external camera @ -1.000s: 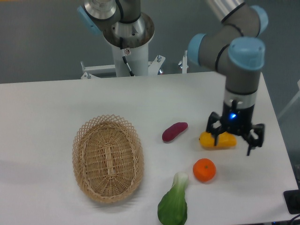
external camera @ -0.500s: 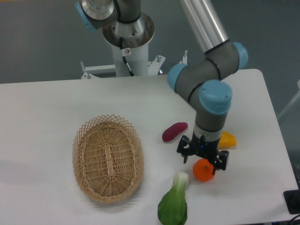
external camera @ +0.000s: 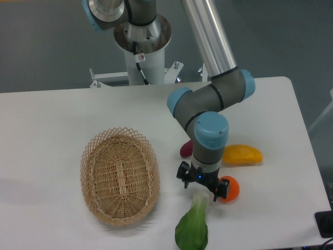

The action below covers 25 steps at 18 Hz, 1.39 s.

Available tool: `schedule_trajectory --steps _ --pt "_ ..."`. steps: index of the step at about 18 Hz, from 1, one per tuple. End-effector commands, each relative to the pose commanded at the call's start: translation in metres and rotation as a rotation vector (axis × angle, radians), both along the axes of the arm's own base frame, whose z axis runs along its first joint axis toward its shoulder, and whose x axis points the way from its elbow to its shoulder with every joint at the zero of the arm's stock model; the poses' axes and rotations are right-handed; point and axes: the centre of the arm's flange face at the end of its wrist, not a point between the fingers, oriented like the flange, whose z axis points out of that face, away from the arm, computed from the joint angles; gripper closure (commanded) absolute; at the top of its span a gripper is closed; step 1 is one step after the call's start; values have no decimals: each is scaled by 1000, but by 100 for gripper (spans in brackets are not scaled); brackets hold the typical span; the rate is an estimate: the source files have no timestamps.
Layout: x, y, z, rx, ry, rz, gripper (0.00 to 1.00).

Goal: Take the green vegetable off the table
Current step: 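Lower the gripper onto the bok choy stem and close it, then lift the grasped bok choy up off the table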

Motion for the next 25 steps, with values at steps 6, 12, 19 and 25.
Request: schedule_trajectory --steps 6,12,19,25 --pt "3 4 -14 -3 20 -3 0" --pt "4 5 -13 -2 41 22 57" --pt "1 9 4 20 67 14 71" --pt "-9 -5 54 45 136 -62 80"
